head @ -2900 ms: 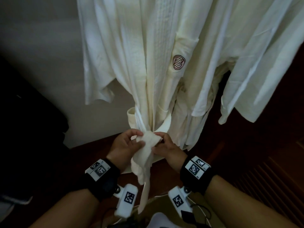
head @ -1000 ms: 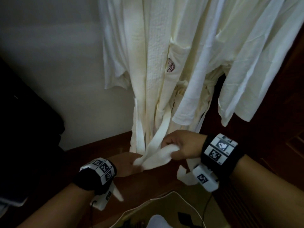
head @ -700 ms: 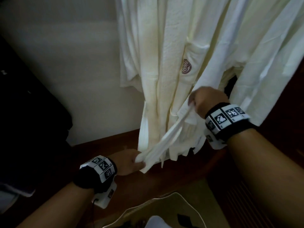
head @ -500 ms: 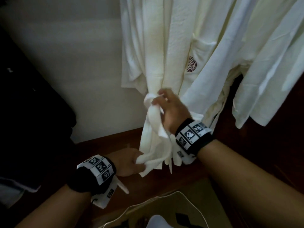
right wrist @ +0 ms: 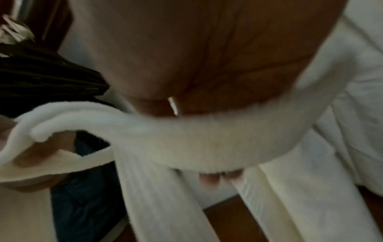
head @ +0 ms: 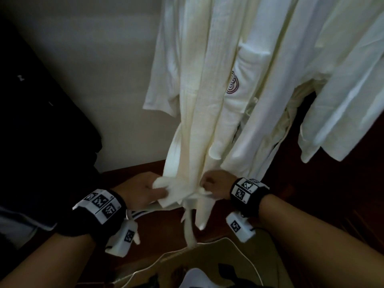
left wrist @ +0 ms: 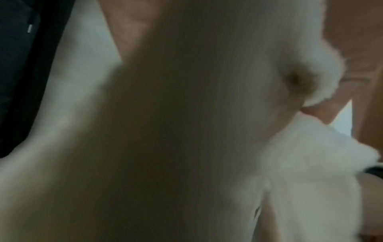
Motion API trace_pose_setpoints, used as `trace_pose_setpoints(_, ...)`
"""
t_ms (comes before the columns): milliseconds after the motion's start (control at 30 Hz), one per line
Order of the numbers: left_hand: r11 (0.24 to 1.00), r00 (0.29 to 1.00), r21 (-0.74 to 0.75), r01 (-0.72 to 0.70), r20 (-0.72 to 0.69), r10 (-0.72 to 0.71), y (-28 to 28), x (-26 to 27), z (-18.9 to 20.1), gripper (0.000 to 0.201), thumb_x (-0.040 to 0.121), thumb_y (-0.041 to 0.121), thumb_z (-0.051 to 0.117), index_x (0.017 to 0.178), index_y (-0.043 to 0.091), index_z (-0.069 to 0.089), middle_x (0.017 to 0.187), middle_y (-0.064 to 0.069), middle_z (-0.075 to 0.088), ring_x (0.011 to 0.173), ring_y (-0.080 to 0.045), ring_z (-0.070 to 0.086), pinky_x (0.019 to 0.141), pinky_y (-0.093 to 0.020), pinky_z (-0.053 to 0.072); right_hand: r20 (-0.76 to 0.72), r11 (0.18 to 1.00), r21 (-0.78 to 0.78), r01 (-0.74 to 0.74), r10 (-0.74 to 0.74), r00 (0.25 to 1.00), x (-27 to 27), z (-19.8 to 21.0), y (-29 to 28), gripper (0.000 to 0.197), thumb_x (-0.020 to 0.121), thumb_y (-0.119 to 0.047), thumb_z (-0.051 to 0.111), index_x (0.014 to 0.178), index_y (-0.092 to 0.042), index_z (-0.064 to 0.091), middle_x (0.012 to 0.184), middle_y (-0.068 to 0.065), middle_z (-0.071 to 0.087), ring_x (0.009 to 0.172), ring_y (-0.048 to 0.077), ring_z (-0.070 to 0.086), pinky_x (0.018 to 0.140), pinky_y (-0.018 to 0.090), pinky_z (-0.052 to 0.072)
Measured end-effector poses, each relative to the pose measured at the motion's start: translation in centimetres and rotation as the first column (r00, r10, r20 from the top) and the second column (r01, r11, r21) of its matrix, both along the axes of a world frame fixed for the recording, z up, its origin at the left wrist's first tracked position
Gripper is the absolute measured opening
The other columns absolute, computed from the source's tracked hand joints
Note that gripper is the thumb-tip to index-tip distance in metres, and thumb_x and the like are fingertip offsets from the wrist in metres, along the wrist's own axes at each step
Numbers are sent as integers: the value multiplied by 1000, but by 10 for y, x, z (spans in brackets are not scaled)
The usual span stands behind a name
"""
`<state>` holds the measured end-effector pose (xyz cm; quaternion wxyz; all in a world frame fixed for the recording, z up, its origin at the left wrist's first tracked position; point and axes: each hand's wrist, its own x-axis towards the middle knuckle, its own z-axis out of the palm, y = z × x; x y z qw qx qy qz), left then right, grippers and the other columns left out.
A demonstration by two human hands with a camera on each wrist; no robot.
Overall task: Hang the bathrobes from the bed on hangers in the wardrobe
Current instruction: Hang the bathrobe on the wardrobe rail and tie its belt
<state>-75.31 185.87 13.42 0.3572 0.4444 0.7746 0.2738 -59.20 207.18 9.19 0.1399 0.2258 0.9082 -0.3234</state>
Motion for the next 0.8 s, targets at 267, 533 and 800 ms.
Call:
trace_pose_setpoints(267,965,976,231,-126,205,79,19,14,32,34,63,53,67,79,24,75,79,4,73,74,-9,65,77,-31,51,226,973,-231,18,36,973,19,0,-3,48,91,-46,56,132,-21,56,124,-3,63,108,13,60,94,24,46)
trace_pose_setpoints(533,929,982,366,44,153,-107,48,33,80,26,85,56,61,76,35,74,74,10,71,68,-2,62,65,-18,48,-493,723,-685,91,-552,672,3,48,-5,25,93,-3,57,111,-20,63,103,-1,65,96,13,65,84,29,50)
trace_pose_setpoints(800,930,862,340,-140,-421,284,81,-97,58,29,101,33,47,98,12,67,92,-1,69,84,-14,64,76,-31,46,-369,919,88,384,-328,870,38,95,105,51,91,-60,33,81,-19,62,81,6,64,77,22,59,69,30,37)
